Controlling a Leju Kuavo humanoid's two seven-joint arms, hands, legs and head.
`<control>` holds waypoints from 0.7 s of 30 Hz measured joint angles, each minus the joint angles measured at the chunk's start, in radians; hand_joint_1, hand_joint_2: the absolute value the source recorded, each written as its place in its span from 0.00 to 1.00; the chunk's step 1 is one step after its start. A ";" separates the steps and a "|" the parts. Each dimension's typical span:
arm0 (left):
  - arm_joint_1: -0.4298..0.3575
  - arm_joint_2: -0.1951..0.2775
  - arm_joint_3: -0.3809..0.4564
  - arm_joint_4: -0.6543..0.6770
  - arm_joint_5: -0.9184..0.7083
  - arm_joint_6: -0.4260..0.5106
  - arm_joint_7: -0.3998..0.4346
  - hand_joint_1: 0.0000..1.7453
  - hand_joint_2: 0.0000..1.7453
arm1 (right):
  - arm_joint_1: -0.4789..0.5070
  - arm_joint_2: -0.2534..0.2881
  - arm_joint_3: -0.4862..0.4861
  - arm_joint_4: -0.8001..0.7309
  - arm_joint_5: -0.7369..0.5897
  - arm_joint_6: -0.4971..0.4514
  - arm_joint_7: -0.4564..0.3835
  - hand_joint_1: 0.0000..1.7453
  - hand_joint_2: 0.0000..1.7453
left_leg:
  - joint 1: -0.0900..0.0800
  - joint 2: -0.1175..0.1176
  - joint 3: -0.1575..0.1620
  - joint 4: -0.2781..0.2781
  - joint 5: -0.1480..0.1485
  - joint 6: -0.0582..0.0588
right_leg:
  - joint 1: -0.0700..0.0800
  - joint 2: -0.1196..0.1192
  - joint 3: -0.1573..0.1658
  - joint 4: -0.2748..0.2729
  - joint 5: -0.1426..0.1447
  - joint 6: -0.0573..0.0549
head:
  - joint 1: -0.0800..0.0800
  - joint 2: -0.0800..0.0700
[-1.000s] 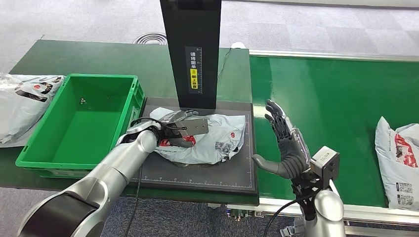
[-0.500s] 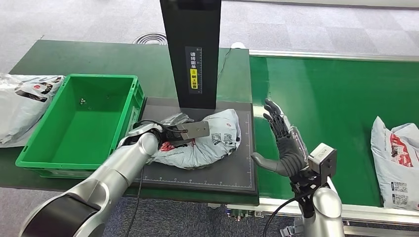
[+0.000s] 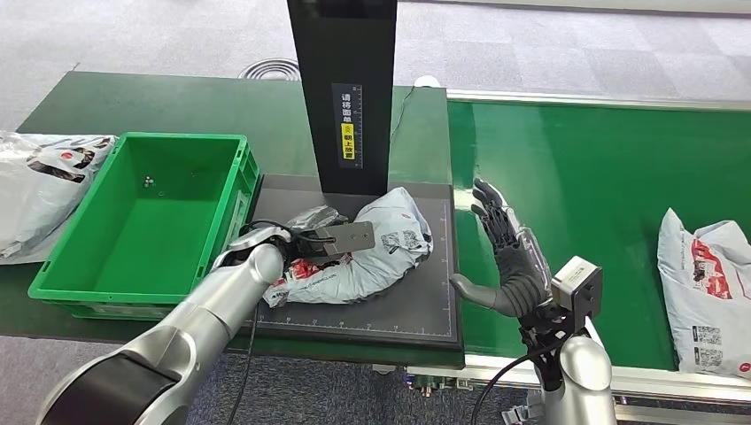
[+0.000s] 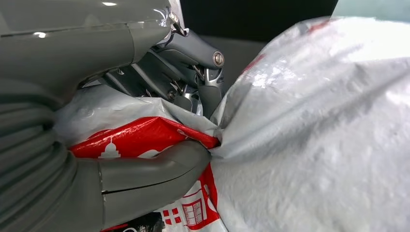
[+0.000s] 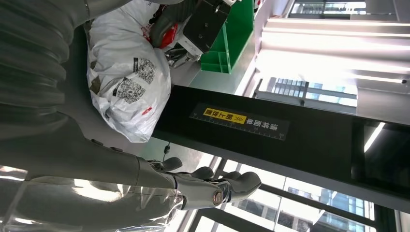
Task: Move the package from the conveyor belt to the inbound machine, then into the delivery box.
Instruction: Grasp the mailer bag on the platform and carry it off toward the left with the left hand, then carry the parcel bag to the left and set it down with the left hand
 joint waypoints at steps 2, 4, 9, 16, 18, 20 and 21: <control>0.008 0.000 0.004 -0.016 0.005 0.078 -0.048 1.00 1.00 | 0.003 0.000 0.000 -0.003 -0.007 -0.003 0.000 0.00 1.00 | 0.000 0.000 0.000 0.000 0.000 0.000 | 0.000 0.000 0.000 0.000 0.000 0.000 | 0.000 0.000; 0.023 0.003 0.012 -0.069 0.014 0.195 -0.107 1.00 1.00 | 0.013 -0.002 -0.001 -0.017 -0.019 -0.005 0.001 0.00 1.00 | 0.000 0.000 0.000 0.000 0.000 0.000 | 0.000 0.000 -0.001 0.000 0.000 0.000 | 0.000 0.000; 0.112 0.043 0.060 -0.419 -0.016 0.430 -0.111 1.00 1.00 | 0.059 -0.011 -0.024 -0.077 -0.047 -0.009 0.005 0.00 1.00 | 0.000 0.000 -0.001 0.000 -0.001 0.000 | 0.000 0.001 -0.001 0.000 -0.001 0.000 | 0.000 0.000; 0.255 0.101 0.226 -0.929 -0.078 0.590 0.012 1.00 1.00 | 0.120 -0.020 -0.072 -0.144 -0.048 -0.034 -0.001 0.00 1.00 | 0.001 0.001 -0.002 -0.001 -0.001 -0.001 | 0.001 0.001 -0.002 0.000 -0.001 -0.001 | 0.000 0.000; 0.295 0.108 0.280 -1.025 -0.105 0.628 0.026 1.00 1.00 | 0.143 -0.020 -0.079 -0.161 -0.041 -0.039 -0.011 0.00 1.00 | 0.001 0.001 -0.002 -0.001 -0.001 -0.001 | 0.001 0.001 -0.002 0.000 -0.001 -0.001 | 0.000 0.000; 0.332 0.115 0.330 -1.104 -0.131 0.648 0.044 1.00 1.00 | 0.161 -0.020 -0.081 -0.173 -0.033 -0.040 -0.021 0.00 1.00 | 0.001 0.001 -0.002 -0.001 -0.001 -0.001 | 0.001 0.001 -0.002 0.000 -0.001 -0.001 | 0.000 0.000; 0.346 0.118 0.354 -1.134 -0.147 0.647 0.061 1.00 1.00 | 0.167 -0.020 -0.082 -0.178 -0.030 -0.040 -0.024 0.00 1.00 | 0.001 0.001 -0.002 -0.001 -0.001 -0.001 | 0.001 0.001 -0.002 0.000 -0.001 -0.001 | 0.000 0.000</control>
